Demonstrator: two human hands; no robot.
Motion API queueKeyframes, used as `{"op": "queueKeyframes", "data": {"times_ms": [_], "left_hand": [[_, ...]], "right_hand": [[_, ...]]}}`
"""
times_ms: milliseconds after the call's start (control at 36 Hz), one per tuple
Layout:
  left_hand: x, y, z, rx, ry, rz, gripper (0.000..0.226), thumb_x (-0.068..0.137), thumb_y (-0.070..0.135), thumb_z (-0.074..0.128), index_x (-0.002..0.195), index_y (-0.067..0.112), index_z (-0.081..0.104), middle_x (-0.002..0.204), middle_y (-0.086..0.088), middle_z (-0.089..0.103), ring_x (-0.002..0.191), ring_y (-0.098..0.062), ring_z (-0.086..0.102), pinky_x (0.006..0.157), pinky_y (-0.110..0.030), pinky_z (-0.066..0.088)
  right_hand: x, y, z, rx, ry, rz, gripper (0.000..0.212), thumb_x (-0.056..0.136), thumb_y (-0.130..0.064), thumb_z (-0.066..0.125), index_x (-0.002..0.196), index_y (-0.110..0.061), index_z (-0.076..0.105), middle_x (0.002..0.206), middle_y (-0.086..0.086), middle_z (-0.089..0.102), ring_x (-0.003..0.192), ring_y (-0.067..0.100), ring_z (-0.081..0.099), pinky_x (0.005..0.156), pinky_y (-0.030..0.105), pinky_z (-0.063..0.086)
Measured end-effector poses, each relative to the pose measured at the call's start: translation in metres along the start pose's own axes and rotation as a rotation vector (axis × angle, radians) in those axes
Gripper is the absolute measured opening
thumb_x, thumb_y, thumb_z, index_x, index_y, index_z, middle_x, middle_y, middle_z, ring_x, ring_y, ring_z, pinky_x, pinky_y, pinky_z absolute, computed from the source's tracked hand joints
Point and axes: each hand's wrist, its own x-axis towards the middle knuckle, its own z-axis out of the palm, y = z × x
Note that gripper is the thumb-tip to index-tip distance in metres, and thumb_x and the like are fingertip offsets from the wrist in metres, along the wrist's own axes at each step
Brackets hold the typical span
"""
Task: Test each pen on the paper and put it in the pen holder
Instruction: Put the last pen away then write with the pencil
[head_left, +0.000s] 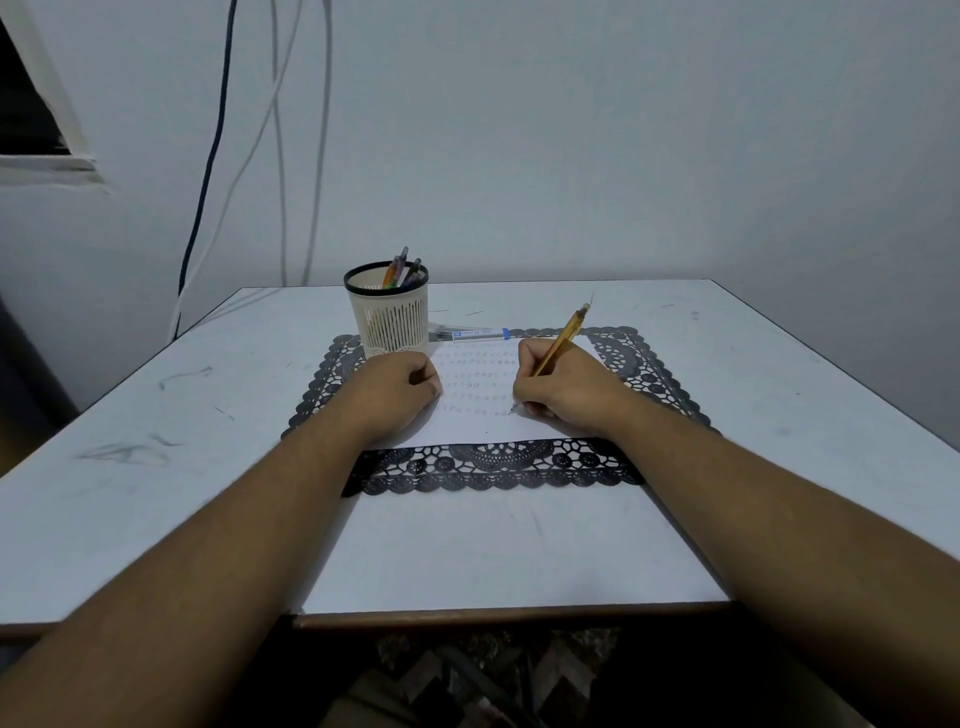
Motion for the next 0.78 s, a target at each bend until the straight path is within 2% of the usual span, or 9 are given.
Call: {"op": "queueKeyframes", "data": {"times_ms": [222,278,333,417,472,528,611,667,778], "left_hand": [[-0.001,0.0,0.003,-0.004,0.0,0.0,0.016,0.098,0.022,0.063,0.083,0.02,0.069,0.089,0.01,0.07,0.085,-0.004,0.061,0.065,-0.022,0.04],[-0.001,-0.001,0.002,-0.008,0.002,-0.009,0.015,0.098,0.022,0.063,0.084,0.02,0.069,0.089,0.01,0.071,0.084,-0.002,0.06,0.065,-0.021,0.039],[-0.001,0.0,0.002,-0.008,0.002,-0.007,0.015,0.098,0.022,0.063,0.084,0.02,0.069,0.09,0.01,0.071,0.084,-0.002,0.06,0.064,-0.022,0.039],[-0.003,0.002,0.006,0.019,-0.001,0.005,0.014,0.097,0.022,0.063,0.085,0.02,0.07,0.089,0.01,0.07,0.084,-0.003,0.059,0.065,-0.022,0.04],[-0.003,0.003,0.007,0.015,0.032,0.022,0.016,0.096,0.022,0.062,0.081,0.022,0.067,0.085,0.009,0.069,0.083,-0.009,0.061,0.064,-0.025,0.041],[-0.003,0.005,0.004,-0.009,0.122,0.06,0.018,0.096,0.023,0.06,0.078,0.024,0.063,0.077,0.01,0.066,0.077,-0.011,0.06,0.061,-0.026,0.039],[-0.004,0.01,-0.005,-0.092,0.333,0.099,0.017,0.099,0.024,0.06,0.082,0.025,0.061,0.069,0.011,0.059,0.067,-0.006,0.053,0.059,-0.027,0.036],[-0.005,0.011,-0.009,-0.166,0.477,0.148,0.014,0.1,0.024,0.059,0.086,0.024,0.062,0.07,0.01,0.059,0.068,-0.011,0.056,0.061,-0.03,0.043],[-0.003,0.007,-0.011,-0.299,0.636,0.195,0.01,0.098,0.016,0.056,0.089,0.02,0.058,0.079,0.004,0.062,0.075,-0.016,0.057,0.065,-0.034,0.045]], "right_hand": [[-0.001,0.001,-0.002,-0.021,0.014,0.018,0.029,0.086,0.01,0.06,0.072,-0.01,0.044,0.058,0.002,0.051,0.05,0.01,0.05,0.054,0.02,0.049],[-0.001,0.0,-0.001,0.003,-0.027,0.029,0.03,0.086,0.012,0.061,0.072,-0.01,0.045,0.059,0.004,0.052,0.051,0.011,0.051,0.059,0.024,0.051],[0.0,0.002,-0.001,0.079,-0.035,0.03,0.033,0.085,0.016,0.06,0.069,-0.01,0.046,0.059,0.008,0.052,0.05,0.017,0.05,0.056,0.029,0.047],[0.001,0.006,-0.012,0.208,0.031,0.053,0.03,0.086,0.018,0.06,0.07,-0.007,0.051,0.066,0.018,0.054,0.053,0.024,0.049,0.049,0.032,0.038],[0.003,0.009,-0.022,0.292,0.122,0.086,0.022,0.089,0.014,0.064,0.078,-0.004,0.056,0.077,0.021,0.059,0.061,0.026,0.056,0.055,0.032,0.049],[0.007,0.012,-0.03,0.367,0.248,0.114,0.019,0.09,0.013,0.067,0.083,-0.003,0.059,0.085,0.022,0.062,0.07,0.028,0.063,0.068,0.035,0.06],[0.016,0.014,-0.034,0.499,0.333,0.15,0.017,0.09,0.015,0.066,0.089,-0.001,0.062,0.096,0.021,0.064,0.086,0.031,0.068,0.087,0.039,0.062],[0.018,0.012,-0.035,0.532,0.321,0.165,0.006,0.094,0.008,0.065,0.098,0.004,0.065,0.098,0.02,0.067,0.087,0.028,0.071,0.09,0.038,0.062],[0.02,0.0,-0.034,0.521,0.349,0.192,0.016,0.102,-0.002,0.058,0.107,0.008,0.07,0.097,0.02,0.073,0.088,0.025,0.074,0.089,0.036,0.063]]}}
